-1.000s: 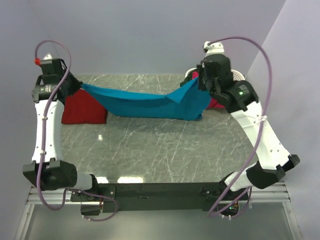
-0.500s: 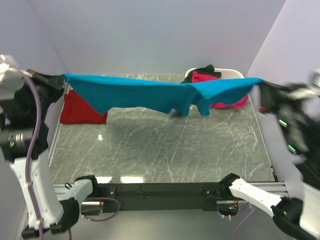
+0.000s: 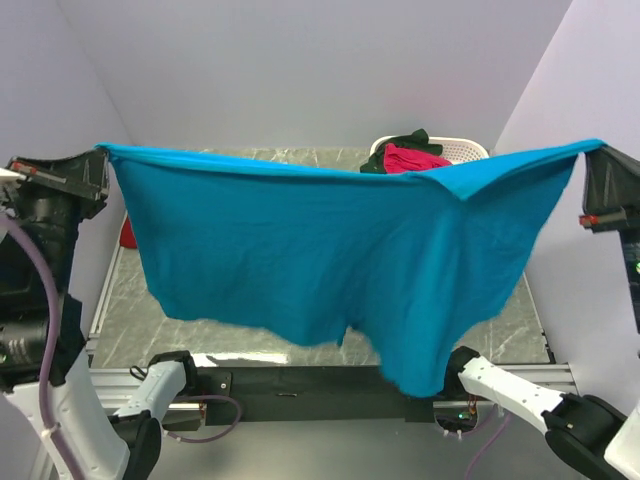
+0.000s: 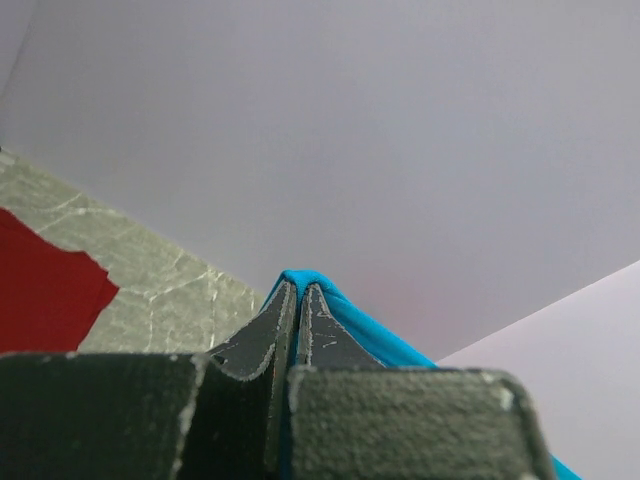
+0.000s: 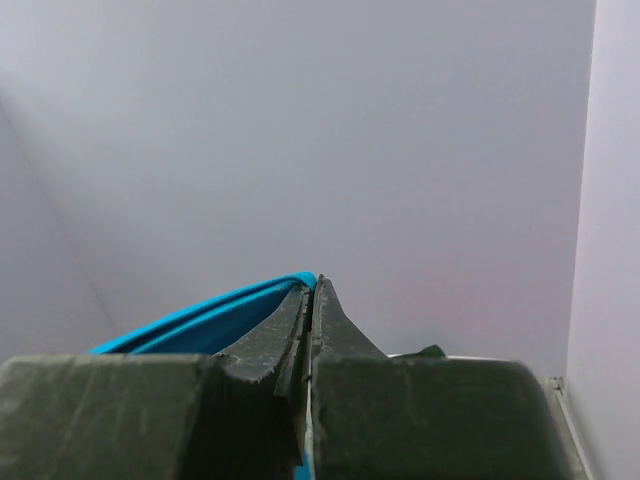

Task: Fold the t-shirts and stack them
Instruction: Flatten the tshirt out

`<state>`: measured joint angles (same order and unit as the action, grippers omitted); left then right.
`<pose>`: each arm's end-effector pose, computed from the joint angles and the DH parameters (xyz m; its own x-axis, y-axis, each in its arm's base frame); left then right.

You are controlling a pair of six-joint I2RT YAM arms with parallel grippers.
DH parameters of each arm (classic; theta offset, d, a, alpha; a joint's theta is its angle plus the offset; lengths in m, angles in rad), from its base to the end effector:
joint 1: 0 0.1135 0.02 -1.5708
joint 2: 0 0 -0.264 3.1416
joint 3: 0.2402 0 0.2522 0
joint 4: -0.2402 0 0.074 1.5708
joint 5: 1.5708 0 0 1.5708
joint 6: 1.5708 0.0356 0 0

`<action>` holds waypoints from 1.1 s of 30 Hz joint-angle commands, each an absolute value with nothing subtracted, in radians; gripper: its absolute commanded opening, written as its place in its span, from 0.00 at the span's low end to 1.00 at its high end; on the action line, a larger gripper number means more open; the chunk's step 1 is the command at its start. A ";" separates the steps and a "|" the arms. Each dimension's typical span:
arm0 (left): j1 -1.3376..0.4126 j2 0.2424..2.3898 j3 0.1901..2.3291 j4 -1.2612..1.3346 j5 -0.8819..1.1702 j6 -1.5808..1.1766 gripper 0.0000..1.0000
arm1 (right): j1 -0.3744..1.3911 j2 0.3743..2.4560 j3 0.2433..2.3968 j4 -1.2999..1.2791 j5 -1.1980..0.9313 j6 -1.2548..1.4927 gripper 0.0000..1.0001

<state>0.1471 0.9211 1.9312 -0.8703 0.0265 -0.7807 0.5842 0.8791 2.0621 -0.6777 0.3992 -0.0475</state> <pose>0.0479 0.0061 0.5783 0.1828 -0.6841 -0.7061 0.0114 0.7196 -0.6943 -0.0073 -0.0214 0.6180 0.4140 0.2213 -0.8830 -0.2050 0.9677 0.1464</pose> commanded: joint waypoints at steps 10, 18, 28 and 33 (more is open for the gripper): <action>0.144 1.106 1.572 -0.594 0.224 -0.773 0.01 | 0.566 1.089 1.758 -0.483 0.454 -0.173 0.00; 0.087 1.351 1.837 -0.548 0.261 -0.710 0.00 | 0.488 1.334 1.935 -0.477 0.345 -0.127 0.00; 0.083 1.399 2.042 -0.502 0.344 -0.710 0.01 | 0.474 1.418 2.221 -0.546 0.313 -0.189 0.00; 0.084 1.299 1.990 -0.524 0.309 -0.698 0.01 | 0.480 1.269 2.129 -0.534 0.298 -0.170 0.00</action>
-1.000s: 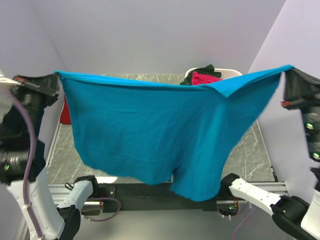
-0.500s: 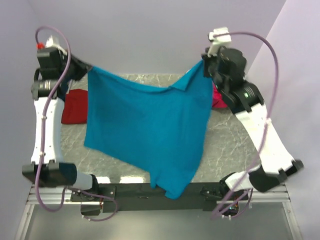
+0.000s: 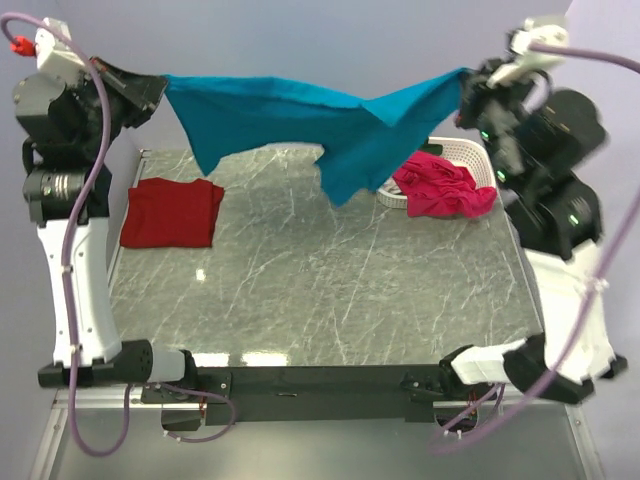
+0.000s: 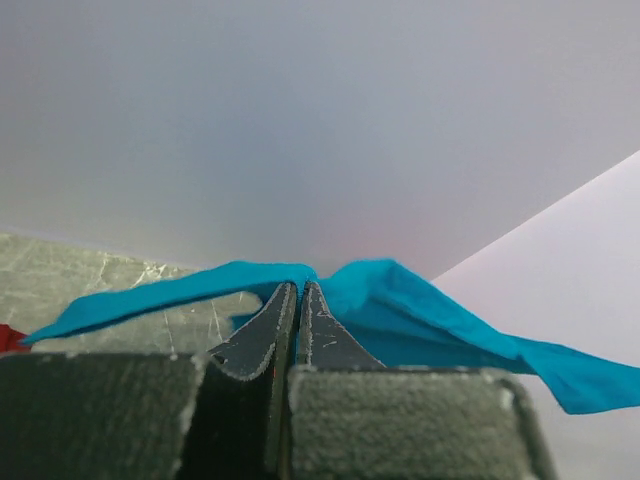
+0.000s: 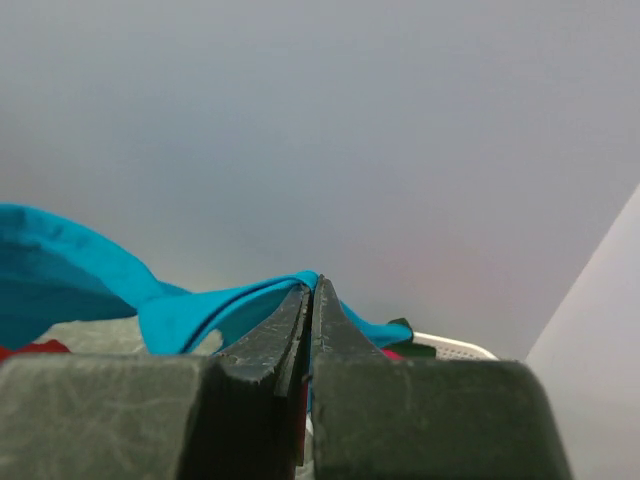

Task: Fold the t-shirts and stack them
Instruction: Flatten the tshirt out

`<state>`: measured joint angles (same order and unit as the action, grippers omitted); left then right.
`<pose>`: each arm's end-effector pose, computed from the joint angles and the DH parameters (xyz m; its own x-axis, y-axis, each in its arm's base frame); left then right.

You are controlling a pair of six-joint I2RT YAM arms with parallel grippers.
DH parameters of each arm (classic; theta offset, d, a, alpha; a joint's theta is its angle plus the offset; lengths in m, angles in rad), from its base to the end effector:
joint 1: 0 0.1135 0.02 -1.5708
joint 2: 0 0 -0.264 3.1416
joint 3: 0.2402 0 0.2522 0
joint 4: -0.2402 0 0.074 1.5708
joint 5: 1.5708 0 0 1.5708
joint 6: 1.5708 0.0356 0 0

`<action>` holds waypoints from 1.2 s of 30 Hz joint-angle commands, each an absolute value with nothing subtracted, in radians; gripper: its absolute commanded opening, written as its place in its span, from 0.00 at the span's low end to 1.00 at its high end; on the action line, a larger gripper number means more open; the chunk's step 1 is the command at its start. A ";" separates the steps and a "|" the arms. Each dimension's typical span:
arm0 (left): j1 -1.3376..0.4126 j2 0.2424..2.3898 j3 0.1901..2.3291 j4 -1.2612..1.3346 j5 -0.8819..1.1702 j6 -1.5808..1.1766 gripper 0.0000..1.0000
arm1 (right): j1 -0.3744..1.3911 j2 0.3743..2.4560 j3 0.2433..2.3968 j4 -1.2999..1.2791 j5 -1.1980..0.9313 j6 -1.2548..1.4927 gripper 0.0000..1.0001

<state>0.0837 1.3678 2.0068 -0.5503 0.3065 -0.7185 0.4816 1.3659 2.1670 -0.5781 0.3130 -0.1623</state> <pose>0.2352 0.0090 0.5759 -0.0782 -0.6363 -0.7674 0.2236 0.7390 -0.6355 0.1813 0.0824 0.6135 0.2216 -0.0576 -0.9734 -0.1406 0.9859 -0.0904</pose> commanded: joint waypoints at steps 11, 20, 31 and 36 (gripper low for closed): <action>0.067 1.000 1.869 -0.589 0.199 -0.710 0.01 | 0.491 0.967 2.083 -0.623 0.235 -0.115 0.00; 0.068 0.871 1.851 -0.721 0.169 -0.738 0.00 | 0.489 0.896 2.164 -0.649 0.252 -0.087 0.00; 0.067 0.873 1.607 -0.694 0.182 -0.715 0.01 | 0.489 0.911 1.924 -0.516 0.264 -0.115 0.00; 0.067 0.931 1.317 -0.588 0.201 -0.701 0.01 | 0.486 1.018 1.622 -0.384 0.294 -0.175 0.00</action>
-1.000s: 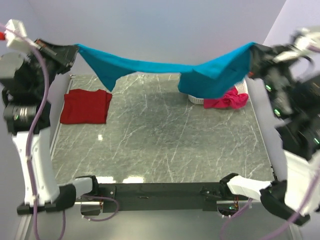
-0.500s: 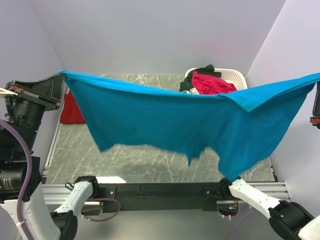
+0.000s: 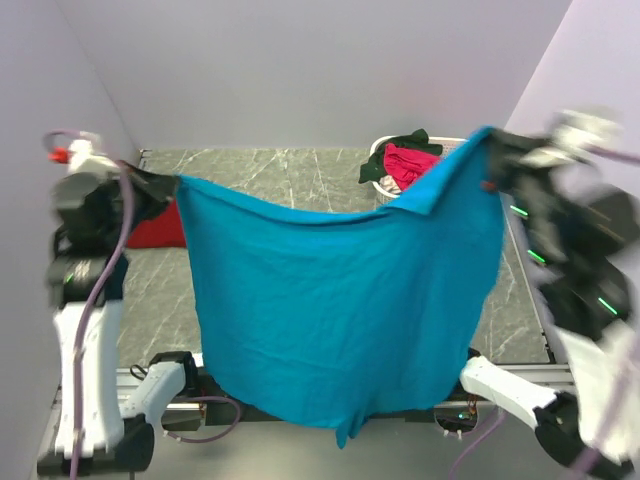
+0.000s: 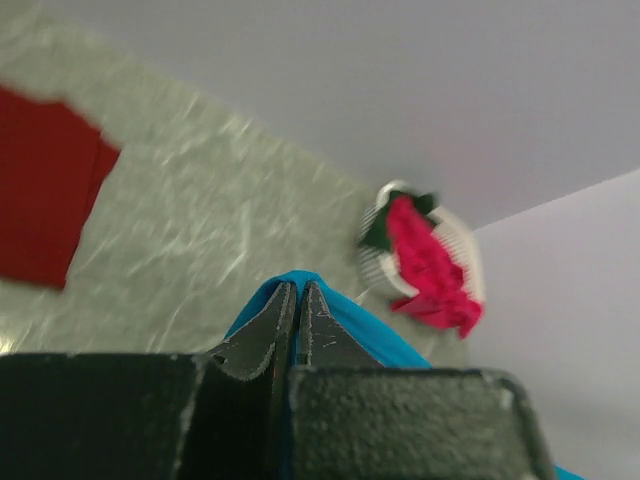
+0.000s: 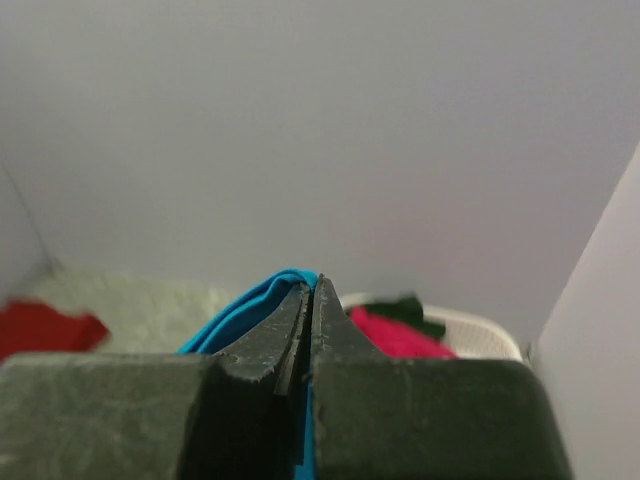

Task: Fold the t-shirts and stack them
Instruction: Flatten the tshirt out

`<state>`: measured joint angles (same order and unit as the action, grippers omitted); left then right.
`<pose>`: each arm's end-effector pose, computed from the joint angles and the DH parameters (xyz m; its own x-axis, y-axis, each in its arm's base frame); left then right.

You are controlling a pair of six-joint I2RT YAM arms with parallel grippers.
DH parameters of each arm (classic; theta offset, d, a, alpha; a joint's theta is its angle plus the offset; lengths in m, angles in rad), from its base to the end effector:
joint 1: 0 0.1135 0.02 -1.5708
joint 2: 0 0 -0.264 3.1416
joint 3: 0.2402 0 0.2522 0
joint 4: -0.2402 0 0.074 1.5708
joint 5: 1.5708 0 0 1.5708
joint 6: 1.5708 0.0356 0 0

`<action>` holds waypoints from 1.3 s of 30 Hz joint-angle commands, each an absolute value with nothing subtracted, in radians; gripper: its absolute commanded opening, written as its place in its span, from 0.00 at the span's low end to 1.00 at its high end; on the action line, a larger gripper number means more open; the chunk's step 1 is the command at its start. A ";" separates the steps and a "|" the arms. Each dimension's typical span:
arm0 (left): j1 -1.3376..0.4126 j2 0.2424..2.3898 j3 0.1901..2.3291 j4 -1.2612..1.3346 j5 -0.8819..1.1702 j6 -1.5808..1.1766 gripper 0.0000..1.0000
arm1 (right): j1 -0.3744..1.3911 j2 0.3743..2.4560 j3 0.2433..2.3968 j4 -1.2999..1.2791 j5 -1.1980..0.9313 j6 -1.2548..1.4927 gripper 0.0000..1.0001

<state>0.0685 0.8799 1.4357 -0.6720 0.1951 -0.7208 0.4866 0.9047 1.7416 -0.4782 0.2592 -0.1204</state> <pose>0.1365 0.0024 0.4845 -0.1694 -0.6606 -0.7314 0.0175 0.7400 -0.6724 0.0731 0.0284 0.5812 0.3369 0.0469 -0.9404 -0.2009 0.9793 -0.0231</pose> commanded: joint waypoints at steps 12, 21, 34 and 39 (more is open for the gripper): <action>0.069 1.550 1.501 -0.423 -0.061 -0.638 0.98 | 0.350 1.972 2.288 -0.593 0.201 0.054 0.70; 0.025 1.462 1.418 -0.436 -0.066 -0.652 0.99 | 0.354 1.712 1.814 -0.470 0.152 0.084 0.73; -0.201 1.379 0.983 -0.348 0.003 -0.790 0.99 | 0.362 1.453 1.138 -0.356 -0.066 0.294 0.67; -0.219 1.431 0.965 -0.327 0.003 -0.781 0.99 | 0.365 1.529 1.052 -0.278 -0.158 0.376 0.64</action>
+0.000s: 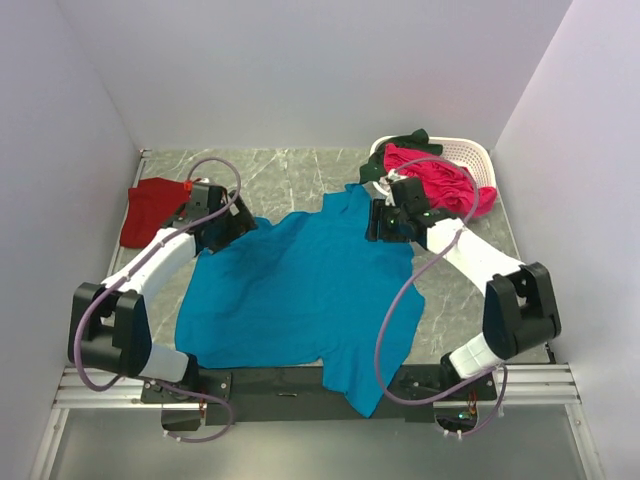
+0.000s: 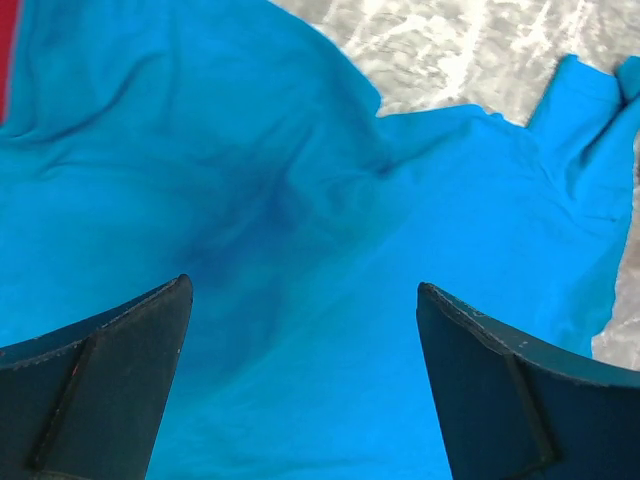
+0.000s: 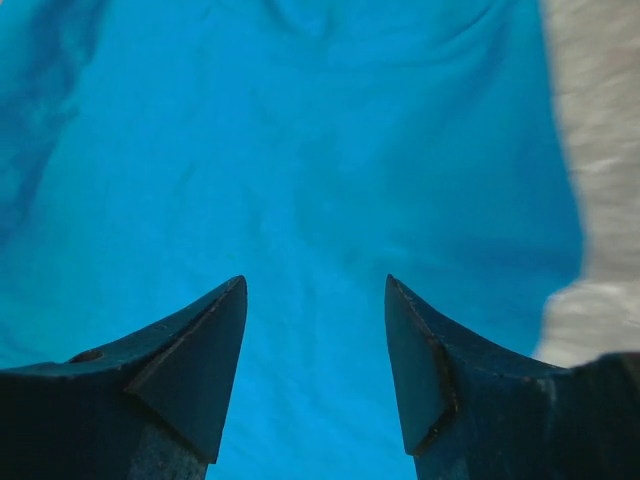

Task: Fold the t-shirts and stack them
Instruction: Flatten the tshirt out

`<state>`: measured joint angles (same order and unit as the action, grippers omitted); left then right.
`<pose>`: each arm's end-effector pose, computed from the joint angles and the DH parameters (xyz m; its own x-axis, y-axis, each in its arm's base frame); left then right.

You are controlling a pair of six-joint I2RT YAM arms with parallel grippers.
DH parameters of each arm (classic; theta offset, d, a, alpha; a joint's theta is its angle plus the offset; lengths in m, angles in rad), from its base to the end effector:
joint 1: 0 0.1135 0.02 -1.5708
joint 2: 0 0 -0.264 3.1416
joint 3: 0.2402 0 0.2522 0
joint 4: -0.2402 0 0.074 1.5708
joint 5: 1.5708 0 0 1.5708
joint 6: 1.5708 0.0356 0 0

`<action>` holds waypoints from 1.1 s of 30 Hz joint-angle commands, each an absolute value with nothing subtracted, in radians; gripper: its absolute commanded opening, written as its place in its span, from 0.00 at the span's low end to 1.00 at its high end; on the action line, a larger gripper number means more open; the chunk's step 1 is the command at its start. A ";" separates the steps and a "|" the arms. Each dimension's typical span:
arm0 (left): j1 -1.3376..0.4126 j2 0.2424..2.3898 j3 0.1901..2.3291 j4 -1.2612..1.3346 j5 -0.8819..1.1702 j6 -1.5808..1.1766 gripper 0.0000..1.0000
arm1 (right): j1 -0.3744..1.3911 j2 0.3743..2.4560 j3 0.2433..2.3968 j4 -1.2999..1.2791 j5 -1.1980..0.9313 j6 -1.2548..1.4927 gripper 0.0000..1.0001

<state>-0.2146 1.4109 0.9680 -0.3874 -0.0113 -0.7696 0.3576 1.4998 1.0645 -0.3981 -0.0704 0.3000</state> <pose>0.2922 -0.0633 0.2425 -0.6610 -0.5681 -0.4903 -0.3542 0.8122 -0.4635 0.3011 0.1152 0.2469 -0.7787 0.0237 -0.6269 -0.1710 0.9534 0.2484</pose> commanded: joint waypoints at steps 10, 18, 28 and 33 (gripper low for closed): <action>-0.218 1.539 0.925 -0.236 0.054 -0.790 0.99 | 0.364 1.764 1.124 -0.393 -0.068 0.402 0.56; -0.218 1.692 0.971 -0.209 0.074 -0.766 0.99 | 0.350 1.858 1.163 -0.469 -0.002 0.459 0.53; -0.218 1.813 1.078 -0.215 0.094 -0.761 0.99 | 0.269 1.874 1.207 -0.528 0.052 0.460 0.52; -0.218 1.876 1.158 -0.238 0.083 -0.769 0.99 | 0.233 1.911 1.270 -0.545 0.060 0.443 0.52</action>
<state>-0.2157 1.8271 1.1213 -0.2142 0.0853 -0.7723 0.2584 1.8721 1.2171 -0.5095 0.0078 0.4568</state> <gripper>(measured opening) 0.992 0.520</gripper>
